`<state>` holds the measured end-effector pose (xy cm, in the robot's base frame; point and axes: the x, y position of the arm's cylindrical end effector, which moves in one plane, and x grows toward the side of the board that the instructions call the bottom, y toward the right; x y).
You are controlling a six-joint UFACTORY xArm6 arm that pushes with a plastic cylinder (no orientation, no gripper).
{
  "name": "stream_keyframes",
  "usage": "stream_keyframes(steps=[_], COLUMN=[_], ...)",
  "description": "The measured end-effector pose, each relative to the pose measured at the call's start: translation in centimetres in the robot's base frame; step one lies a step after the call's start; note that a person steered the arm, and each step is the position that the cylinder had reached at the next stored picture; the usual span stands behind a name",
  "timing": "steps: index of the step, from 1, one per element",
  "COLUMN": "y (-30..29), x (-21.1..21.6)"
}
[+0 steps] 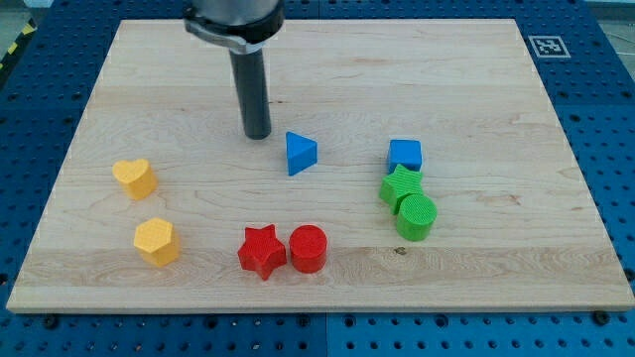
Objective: Push the blue triangle above the blue cube
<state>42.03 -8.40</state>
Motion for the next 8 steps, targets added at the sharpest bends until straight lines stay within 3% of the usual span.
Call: stream_keyframes(steps=[2,8], y=[1.9,10.6], x=[4.7,0.9])
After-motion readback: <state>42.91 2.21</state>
